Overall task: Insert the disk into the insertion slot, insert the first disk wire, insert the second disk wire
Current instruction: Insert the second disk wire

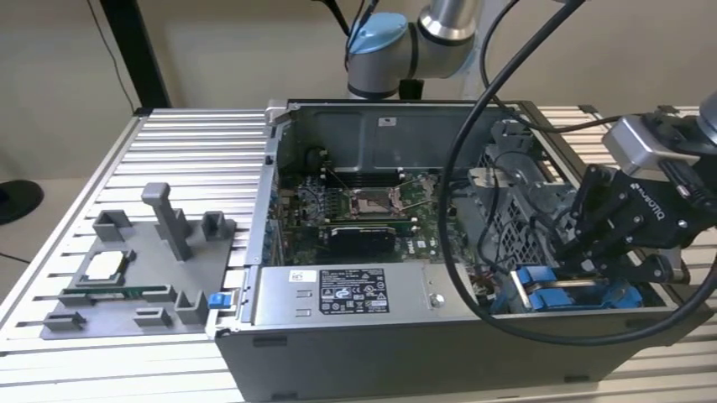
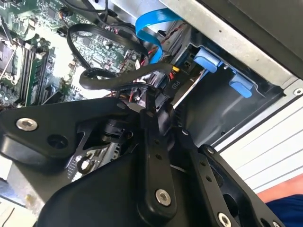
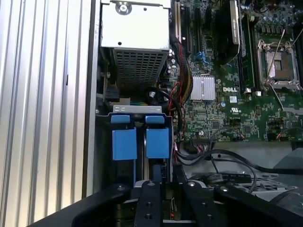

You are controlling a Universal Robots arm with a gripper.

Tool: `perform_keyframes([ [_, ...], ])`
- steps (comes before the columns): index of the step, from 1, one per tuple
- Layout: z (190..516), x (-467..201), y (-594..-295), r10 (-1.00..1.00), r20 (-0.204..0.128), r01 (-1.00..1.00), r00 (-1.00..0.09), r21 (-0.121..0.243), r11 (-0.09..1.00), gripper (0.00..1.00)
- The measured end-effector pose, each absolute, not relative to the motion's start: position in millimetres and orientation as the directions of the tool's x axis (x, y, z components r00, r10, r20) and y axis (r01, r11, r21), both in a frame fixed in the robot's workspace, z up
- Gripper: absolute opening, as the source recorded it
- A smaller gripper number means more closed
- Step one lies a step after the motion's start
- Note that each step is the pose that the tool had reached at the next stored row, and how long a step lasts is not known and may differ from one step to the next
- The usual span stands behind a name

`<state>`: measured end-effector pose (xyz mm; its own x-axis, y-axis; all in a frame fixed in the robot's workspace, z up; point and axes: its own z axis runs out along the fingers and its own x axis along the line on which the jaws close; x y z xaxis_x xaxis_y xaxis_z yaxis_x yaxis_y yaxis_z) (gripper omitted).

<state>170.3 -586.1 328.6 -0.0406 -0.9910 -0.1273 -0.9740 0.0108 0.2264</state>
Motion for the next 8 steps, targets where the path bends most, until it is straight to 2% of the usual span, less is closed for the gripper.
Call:
perform_keyframes([
  [8, 356, 170, -586, -0.990, -0.132, -0.974, -0.041, 0.226, 0.010, 1.00],
])
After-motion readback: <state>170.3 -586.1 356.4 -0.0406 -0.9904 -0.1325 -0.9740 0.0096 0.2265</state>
